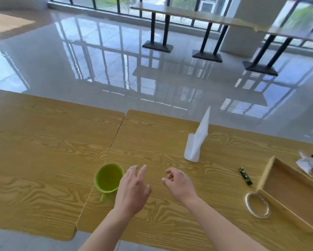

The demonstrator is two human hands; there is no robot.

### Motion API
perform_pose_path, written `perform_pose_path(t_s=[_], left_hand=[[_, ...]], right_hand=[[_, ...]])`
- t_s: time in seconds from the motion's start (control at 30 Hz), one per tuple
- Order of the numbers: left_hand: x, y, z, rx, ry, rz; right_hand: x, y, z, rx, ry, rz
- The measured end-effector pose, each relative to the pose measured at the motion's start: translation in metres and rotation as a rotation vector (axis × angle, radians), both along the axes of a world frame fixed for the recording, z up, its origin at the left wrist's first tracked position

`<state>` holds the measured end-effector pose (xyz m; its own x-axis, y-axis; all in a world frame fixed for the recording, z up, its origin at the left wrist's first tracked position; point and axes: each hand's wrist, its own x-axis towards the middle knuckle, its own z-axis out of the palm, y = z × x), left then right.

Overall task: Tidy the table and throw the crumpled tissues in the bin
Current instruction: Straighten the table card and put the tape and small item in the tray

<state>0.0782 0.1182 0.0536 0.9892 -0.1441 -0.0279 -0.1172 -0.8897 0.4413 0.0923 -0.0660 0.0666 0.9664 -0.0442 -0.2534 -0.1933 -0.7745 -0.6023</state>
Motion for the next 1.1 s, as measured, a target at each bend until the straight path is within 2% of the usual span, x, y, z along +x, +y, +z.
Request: perform_pose_path(t_s=[0.3,0.47,0.6,0.8,0.9,1.1], left_hand=[[0.013,-0.073,0.013,-0.017,-0.020,-0.223],[0.021,-0.112,0.019,-0.035,-0.013,-0.257],[0.036,-0.150,0.031,-0.135,-0.035,-0.195],[0.077,-0.208,0.051,-0.292,-0.063,0.041],[0.095,-0.227,0.058,-0.342,-0.070,0.124],[0.115,-0.245,0.061,-0.452,-0.021,0.175]], right_hand=[[-0.039,-0.105,-0.005,-0.049,0.013,-0.278],[-0.050,-0.170,-0.016,-0.086,0.044,-0.388],[-0.062,-0.223,-0.031,-0.231,0.106,-0.419],[-0.074,-0.272,-0.063,-0.345,0.165,-0.355],[-0.074,-0.280,-0.077,-0.369,0.088,-0.263],[-0.043,-0.272,-0.084,-0.263,-0.074,-0.068]])
